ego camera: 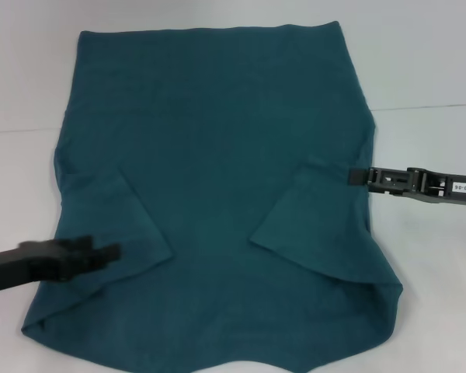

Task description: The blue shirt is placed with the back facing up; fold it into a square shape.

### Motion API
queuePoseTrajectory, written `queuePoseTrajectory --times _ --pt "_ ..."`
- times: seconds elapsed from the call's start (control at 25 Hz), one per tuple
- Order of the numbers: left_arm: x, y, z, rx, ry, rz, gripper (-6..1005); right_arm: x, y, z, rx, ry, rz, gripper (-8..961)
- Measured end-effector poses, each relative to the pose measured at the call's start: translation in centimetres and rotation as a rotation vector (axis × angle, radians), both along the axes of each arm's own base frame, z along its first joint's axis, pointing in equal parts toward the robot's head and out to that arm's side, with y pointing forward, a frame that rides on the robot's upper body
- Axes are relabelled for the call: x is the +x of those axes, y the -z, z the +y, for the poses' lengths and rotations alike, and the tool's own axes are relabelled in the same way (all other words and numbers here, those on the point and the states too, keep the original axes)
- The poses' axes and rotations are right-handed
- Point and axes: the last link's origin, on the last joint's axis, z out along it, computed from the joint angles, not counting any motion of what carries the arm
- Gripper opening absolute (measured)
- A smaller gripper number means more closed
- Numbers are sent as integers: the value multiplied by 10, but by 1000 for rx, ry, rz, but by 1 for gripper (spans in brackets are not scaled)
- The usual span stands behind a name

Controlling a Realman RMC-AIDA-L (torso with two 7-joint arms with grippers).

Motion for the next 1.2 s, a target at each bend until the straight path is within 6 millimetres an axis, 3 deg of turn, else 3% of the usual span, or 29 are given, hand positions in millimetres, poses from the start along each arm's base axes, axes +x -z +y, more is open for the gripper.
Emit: queuePoseTrajectory --times 0.36,0.64,1.2 --pt "-29 -24 -6 -3 -187 54 711 -2 3 4 2 4 -8 924" --pt "-41 -28 -10 -26 -243 106 709 -6 6 6 -5 -22 -27 924" --pt "-47 -29 -14 -38 -269 122 706 -33 25 -5 -44 -389 -105 924"
